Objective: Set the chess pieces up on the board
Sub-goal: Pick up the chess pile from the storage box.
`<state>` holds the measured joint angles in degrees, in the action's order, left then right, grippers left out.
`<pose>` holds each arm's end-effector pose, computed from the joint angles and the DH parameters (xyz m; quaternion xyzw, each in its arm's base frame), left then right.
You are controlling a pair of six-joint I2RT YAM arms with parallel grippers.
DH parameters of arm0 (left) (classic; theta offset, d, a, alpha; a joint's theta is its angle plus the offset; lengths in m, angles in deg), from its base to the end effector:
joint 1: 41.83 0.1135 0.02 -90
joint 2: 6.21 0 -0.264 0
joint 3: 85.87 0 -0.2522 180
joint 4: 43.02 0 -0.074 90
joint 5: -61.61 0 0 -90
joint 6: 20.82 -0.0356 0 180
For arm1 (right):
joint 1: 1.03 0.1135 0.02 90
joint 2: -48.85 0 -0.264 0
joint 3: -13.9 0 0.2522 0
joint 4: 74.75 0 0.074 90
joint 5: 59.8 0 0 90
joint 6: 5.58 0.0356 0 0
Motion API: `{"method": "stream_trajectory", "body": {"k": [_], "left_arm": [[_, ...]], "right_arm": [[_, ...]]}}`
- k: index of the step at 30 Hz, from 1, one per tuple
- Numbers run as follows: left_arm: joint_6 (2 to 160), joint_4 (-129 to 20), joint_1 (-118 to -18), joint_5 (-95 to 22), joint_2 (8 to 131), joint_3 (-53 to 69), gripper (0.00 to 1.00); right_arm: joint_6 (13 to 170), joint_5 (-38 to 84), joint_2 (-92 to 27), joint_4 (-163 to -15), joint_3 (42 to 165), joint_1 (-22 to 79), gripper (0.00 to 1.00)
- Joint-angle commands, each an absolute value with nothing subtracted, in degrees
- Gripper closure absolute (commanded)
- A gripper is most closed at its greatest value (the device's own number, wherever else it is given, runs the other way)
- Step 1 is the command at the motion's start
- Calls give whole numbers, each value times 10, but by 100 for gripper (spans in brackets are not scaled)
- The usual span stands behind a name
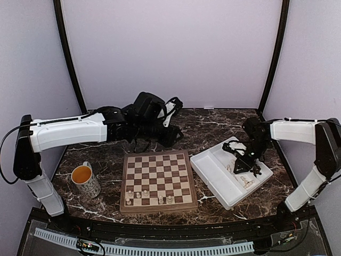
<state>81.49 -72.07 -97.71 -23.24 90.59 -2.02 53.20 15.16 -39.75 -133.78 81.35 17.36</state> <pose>0.2262 -0.3281 0.3186 0.2996 0.8105 -0.2491 0.4373 0.2507 0.0931 0.1796 -0.4246 0.8919 0.1201 0.0989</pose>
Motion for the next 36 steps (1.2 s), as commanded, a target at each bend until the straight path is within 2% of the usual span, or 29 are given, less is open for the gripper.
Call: {"method": "stream_trajectory", "body": {"k": [1, 13, 19, 28, 36], "left_arm": [[834, -694, -977, -251, 910, -4, 61], [849, -679, -977, -264, 917, 8, 60], [850, -677, -977, -274, 922, 6, 60], [852, -665, -977, -282, 930, 6, 60], [859, -603, -977, -355, 957, -21, 60]], "right_arm": [[560, 154, -435, -1310, 844, 181, 63], [589, 154, -502, -1289, 863, 202, 60], [597, 215, -494, -1274, 846, 202, 69], [593, 215, -463, -1272, 829, 202, 85], [578, 157, -377, -1291, 838, 199, 90]]}}
